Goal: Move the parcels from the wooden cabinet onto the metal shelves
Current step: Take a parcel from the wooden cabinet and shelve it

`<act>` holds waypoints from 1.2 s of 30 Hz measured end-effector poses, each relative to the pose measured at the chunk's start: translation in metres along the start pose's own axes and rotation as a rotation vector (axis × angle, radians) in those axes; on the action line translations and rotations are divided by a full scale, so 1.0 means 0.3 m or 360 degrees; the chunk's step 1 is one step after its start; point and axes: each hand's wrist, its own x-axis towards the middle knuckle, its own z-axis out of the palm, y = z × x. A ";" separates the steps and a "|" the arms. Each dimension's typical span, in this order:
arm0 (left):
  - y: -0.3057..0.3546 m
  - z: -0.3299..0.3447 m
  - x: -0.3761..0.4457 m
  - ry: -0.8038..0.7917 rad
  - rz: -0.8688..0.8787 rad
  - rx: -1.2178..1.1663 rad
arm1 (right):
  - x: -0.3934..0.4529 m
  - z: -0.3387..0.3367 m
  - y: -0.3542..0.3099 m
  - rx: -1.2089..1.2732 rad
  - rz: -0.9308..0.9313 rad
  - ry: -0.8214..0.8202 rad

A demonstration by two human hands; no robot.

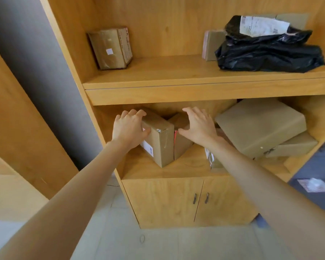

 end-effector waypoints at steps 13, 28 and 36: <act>-0.157 0.269 0.043 0.0001 0.0135 -0.0018 | 0.033 0.289 -0.051 -0.0025 0.0139 -0.0018; -0.248 0.762 0.063 0.0251 0.0191 0.0119 | 0.158 0.733 0.025 0.0006 0.0057 0.0227; -0.243 0.824 0.092 0.0313 0.0193 0.0108 | 0.223 0.775 0.003 0.0293 0.0155 0.0175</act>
